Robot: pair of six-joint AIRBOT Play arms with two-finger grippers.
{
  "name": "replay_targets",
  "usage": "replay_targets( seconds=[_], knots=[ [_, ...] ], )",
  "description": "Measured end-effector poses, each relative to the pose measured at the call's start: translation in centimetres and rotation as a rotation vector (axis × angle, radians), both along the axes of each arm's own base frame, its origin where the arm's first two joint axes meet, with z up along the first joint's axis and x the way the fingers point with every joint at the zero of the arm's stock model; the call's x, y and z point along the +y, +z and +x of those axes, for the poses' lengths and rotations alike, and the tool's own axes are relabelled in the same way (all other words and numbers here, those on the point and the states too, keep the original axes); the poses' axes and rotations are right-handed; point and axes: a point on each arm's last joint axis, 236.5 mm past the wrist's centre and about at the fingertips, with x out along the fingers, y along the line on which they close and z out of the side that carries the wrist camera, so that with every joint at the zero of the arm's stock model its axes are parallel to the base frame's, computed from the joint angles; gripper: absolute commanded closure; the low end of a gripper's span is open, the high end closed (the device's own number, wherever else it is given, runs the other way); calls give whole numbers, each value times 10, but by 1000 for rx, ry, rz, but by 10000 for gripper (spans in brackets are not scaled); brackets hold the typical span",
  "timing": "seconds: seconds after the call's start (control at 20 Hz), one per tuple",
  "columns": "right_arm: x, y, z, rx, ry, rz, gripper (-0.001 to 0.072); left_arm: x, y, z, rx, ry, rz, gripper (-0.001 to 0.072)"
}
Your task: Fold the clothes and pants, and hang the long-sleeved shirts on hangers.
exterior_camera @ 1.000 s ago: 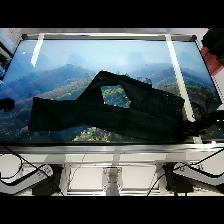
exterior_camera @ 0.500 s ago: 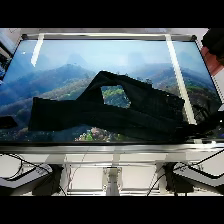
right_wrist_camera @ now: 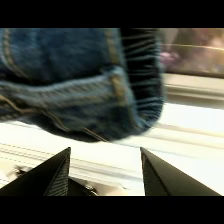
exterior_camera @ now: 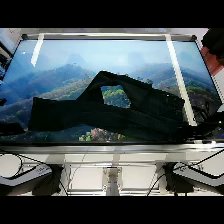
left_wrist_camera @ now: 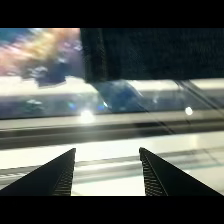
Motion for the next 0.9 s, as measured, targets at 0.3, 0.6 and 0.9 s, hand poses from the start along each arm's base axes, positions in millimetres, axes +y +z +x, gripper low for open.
replay_targets(
  seconds=[0.3, 0.6, 0.9],
  knots=[
    [17, -5, 14, -60, -43, 58, 268, -1, -10, -2, 12, -21, -6, 233],
    [23, -5, 24, -98, -68, 83, 275, -4, -22, 20, -49, -47, -24, 230],
    [28, -5, 26, -102, -89, 100, 326, -21, -52, 46, -58, -133, -54, 233]
  ],
)
